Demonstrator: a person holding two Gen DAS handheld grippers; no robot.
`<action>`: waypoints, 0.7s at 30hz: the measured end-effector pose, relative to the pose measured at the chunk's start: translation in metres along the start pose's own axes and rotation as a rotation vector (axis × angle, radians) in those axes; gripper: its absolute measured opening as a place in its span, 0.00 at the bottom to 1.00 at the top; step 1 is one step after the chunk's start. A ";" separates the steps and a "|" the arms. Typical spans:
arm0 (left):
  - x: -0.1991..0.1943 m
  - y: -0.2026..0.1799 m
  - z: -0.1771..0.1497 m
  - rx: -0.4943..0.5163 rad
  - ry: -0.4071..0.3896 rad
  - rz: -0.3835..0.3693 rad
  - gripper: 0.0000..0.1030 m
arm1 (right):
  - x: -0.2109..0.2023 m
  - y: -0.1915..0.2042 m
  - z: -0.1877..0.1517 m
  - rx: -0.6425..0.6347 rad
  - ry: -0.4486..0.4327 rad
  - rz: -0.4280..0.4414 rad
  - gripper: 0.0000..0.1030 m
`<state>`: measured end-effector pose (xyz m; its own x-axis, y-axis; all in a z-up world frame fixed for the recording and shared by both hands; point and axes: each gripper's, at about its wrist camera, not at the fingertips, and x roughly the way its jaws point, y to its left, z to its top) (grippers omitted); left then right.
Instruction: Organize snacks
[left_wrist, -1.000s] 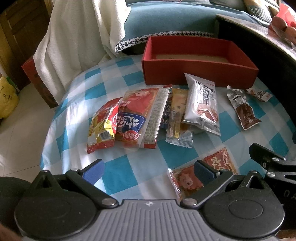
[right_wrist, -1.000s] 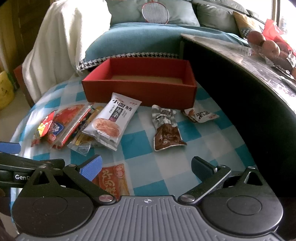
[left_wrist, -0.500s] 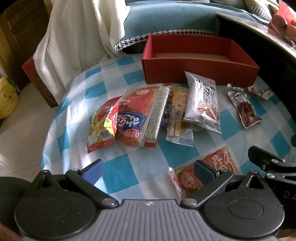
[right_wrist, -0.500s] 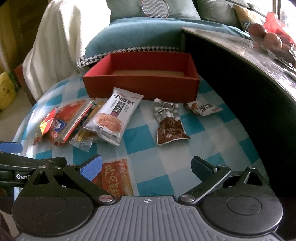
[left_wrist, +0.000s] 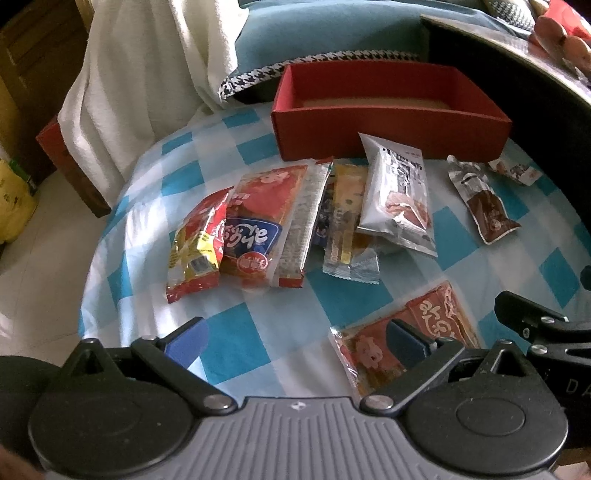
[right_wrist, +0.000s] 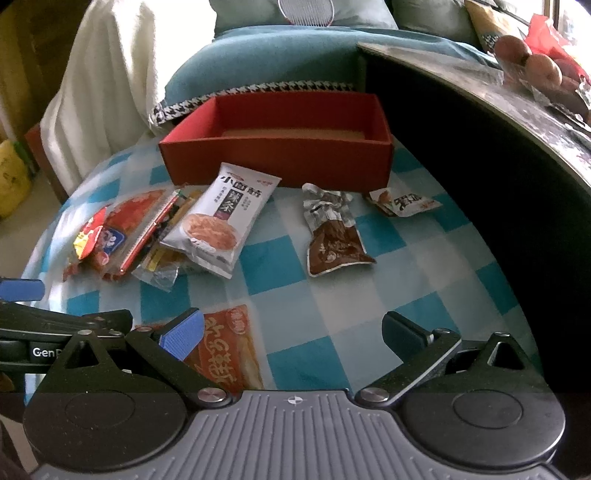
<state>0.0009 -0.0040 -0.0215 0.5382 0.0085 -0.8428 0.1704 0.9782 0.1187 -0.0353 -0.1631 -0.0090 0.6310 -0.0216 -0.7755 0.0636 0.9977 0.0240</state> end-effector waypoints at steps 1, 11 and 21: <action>0.000 -0.001 0.000 0.003 0.002 0.000 0.94 | 0.001 -0.001 0.000 0.001 0.004 -0.001 1.00; 0.005 -0.020 -0.001 0.126 0.032 -0.060 0.93 | -0.001 -0.019 0.006 0.062 0.037 0.005 1.00; 0.015 -0.062 -0.006 0.360 0.051 -0.108 0.93 | 0.013 -0.042 0.006 0.151 0.088 0.017 1.00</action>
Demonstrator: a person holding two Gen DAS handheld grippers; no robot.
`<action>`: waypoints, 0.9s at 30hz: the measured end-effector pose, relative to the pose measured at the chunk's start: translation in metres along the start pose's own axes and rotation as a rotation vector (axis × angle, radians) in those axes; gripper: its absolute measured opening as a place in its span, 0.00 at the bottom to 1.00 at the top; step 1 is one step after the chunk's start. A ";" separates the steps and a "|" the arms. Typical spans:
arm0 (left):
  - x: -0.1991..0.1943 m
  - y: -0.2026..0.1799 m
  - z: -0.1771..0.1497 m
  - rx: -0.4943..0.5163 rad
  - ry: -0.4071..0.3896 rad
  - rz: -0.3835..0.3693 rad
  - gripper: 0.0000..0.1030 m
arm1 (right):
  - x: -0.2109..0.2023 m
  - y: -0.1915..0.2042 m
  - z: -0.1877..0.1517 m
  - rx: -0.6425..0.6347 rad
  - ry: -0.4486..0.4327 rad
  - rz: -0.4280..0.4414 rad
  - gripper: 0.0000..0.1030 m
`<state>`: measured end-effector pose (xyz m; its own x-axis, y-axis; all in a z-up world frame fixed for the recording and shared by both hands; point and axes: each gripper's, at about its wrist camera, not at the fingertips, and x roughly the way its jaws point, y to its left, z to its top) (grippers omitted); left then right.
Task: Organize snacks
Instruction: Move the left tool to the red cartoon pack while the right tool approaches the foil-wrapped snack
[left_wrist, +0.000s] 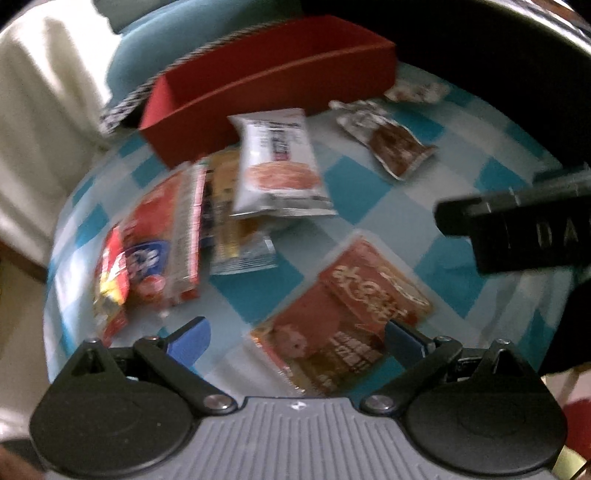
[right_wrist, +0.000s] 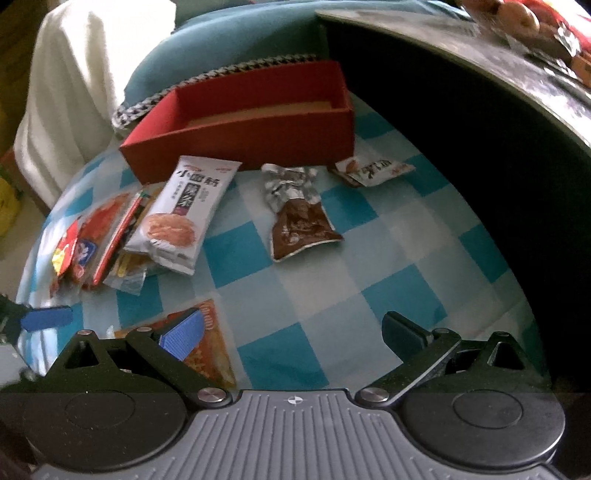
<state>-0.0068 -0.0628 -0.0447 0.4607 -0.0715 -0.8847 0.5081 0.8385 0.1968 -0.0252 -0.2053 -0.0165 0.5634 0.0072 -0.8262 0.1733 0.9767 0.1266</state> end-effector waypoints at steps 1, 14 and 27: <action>0.003 -0.003 0.002 0.020 0.004 0.001 0.93 | 0.001 -0.002 0.001 0.012 0.006 0.005 1.00; 0.032 -0.019 0.006 0.110 0.065 -0.060 0.93 | 0.033 -0.016 0.000 0.066 0.100 -0.004 1.00; 0.043 -0.008 0.007 0.175 0.038 -0.175 0.97 | 0.064 -0.011 -0.009 -0.075 0.121 -0.130 1.00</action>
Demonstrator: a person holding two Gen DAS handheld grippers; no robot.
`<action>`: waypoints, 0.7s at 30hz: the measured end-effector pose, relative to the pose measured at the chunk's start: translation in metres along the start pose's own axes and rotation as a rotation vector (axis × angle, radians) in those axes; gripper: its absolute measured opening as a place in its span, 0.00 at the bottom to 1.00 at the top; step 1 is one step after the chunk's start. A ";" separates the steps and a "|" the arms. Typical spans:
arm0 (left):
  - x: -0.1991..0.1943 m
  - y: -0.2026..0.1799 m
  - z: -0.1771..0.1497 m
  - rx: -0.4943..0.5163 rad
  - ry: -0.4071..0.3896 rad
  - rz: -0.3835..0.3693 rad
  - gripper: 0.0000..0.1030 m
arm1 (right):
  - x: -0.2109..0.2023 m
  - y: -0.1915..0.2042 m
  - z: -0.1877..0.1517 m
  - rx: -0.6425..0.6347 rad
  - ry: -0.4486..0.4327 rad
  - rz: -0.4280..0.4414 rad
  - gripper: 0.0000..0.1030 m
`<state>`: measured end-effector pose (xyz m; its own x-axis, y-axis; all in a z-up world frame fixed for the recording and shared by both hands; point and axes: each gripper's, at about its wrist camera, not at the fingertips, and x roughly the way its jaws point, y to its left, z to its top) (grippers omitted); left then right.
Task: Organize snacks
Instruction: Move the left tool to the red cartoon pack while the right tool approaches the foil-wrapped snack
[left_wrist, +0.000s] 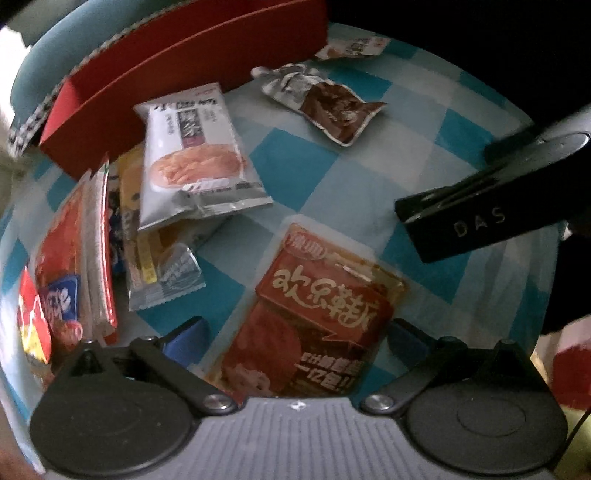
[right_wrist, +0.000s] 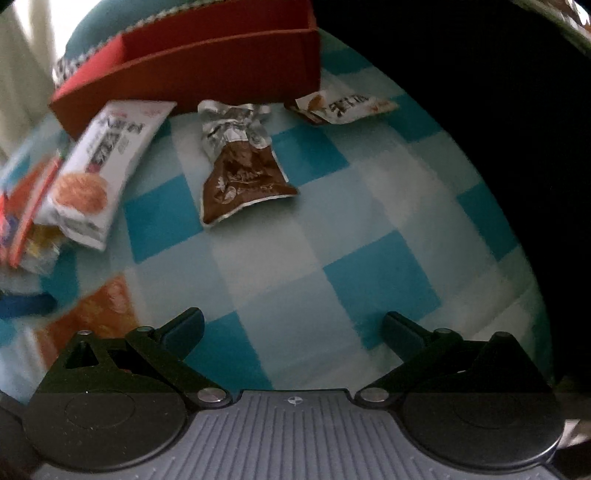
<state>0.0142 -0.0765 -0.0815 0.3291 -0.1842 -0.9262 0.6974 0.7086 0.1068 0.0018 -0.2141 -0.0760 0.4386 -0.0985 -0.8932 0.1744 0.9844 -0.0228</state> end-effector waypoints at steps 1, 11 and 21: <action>0.000 0.000 -0.002 0.002 -0.010 -0.003 0.97 | 0.000 0.000 -0.002 -0.005 -0.009 0.002 1.00; -0.003 -0.002 0.003 -0.011 -0.021 -0.014 0.87 | -0.011 -0.012 0.020 0.071 -0.001 0.051 0.93; -0.014 0.021 0.015 -0.155 -0.045 -0.074 0.65 | 0.015 0.001 0.096 -0.095 -0.074 0.007 0.91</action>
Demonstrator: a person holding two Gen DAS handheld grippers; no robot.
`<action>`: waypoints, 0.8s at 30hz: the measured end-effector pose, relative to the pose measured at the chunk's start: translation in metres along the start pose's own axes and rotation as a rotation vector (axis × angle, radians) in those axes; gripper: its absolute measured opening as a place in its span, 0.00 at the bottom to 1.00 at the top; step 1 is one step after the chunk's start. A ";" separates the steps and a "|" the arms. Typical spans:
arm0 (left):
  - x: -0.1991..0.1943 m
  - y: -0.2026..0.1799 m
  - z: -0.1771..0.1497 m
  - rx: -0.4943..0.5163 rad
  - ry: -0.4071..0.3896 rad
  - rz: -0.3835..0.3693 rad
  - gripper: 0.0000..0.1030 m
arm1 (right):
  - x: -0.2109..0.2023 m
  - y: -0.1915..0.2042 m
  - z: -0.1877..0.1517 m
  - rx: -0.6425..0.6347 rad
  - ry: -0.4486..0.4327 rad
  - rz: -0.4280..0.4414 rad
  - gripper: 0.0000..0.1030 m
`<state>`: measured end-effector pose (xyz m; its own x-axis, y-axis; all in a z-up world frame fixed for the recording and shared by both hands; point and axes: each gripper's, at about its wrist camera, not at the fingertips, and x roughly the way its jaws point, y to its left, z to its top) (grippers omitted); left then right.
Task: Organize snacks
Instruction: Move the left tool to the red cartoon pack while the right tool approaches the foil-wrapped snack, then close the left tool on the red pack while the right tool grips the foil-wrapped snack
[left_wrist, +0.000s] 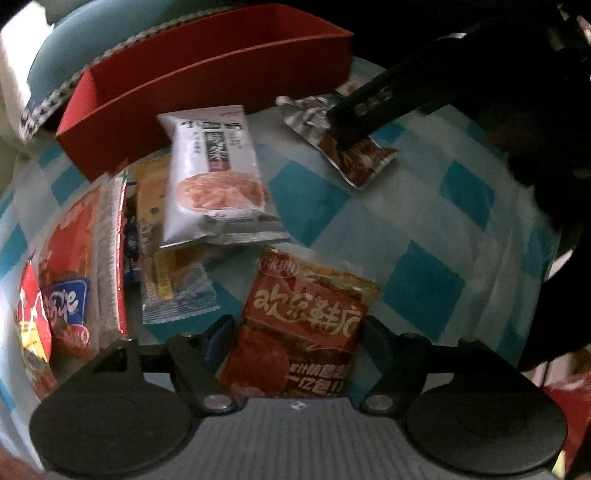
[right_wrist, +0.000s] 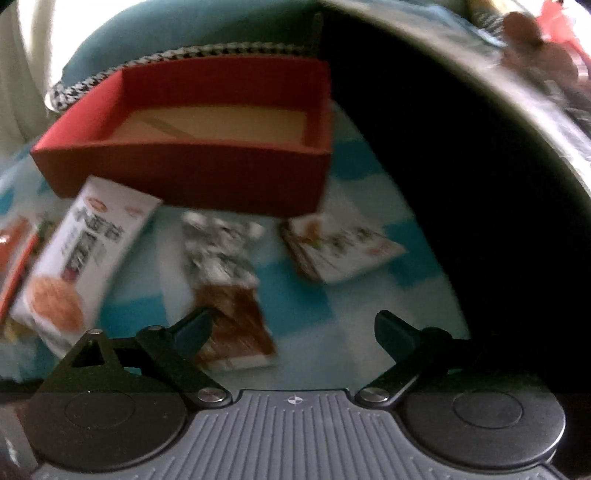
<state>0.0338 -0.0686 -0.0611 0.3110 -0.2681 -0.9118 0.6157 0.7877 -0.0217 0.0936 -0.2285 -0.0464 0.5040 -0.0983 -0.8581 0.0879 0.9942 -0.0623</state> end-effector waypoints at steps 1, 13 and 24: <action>0.000 0.003 0.001 -0.017 -0.001 -0.003 0.65 | 0.006 0.003 0.003 -0.008 0.002 0.008 0.90; -0.015 0.028 0.005 -0.122 -0.027 -0.079 0.65 | 0.016 0.001 0.005 -0.036 -0.014 0.071 0.57; -0.049 0.038 -0.012 -0.211 -0.093 -0.022 0.65 | -0.005 -0.008 -0.009 0.019 0.002 0.140 0.47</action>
<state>0.0332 -0.0193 -0.0219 0.3702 -0.3286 -0.8689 0.4608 0.8771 -0.1353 0.0821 -0.2360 -0.0462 0.5103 0.0410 -0.8590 0.0331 0.9972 0.0673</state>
